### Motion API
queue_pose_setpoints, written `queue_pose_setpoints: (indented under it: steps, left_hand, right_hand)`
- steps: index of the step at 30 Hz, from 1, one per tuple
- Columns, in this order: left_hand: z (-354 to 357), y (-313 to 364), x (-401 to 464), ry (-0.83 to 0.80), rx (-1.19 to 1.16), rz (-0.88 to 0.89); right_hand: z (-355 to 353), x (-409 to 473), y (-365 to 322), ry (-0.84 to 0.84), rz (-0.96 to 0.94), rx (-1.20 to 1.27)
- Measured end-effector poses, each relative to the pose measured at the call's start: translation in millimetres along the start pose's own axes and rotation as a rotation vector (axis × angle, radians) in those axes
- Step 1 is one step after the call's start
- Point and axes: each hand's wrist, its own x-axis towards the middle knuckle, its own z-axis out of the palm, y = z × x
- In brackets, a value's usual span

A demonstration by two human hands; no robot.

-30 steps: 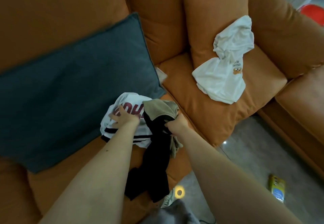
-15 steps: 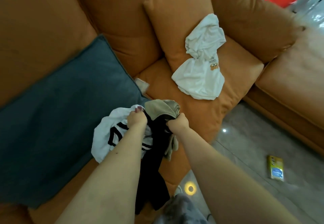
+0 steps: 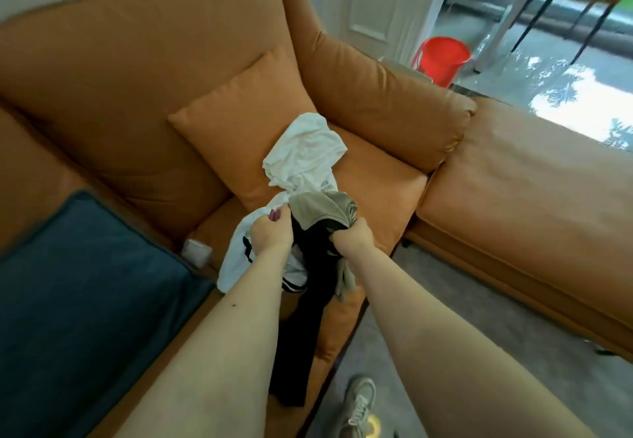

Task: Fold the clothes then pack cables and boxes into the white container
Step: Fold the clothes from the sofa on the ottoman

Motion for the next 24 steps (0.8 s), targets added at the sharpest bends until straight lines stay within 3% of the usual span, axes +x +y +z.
queue_pose_setpoints:
  steps: [6, 12, 19, 24]
  left_hand:
    - [59.3, 75.8, -2.6, -0.018, -0.028, 0.121]
    - [96.9, 123.3, 28.5, 0.058, -0.055, 0.19]
    - [118.0, 143.6, 101.5, 0.204, -0.151, 0.094]
    - [137.4, 147.6, 176.2, 0.138, 0.03, -0.015]
  right_hand:
    - [-70.9, 49.2, -31.1, 0.023, -0.015, 0.045]
    - [-98.8, 101.6, -65.5, 0.056, -0.025, 0.065]
    - [-75.5, 168.2, -105.2, -0.011, -0.016, 0.022]
    - [-45.6, 235.0, -125.7, -0.083, 0.032, -0.034]
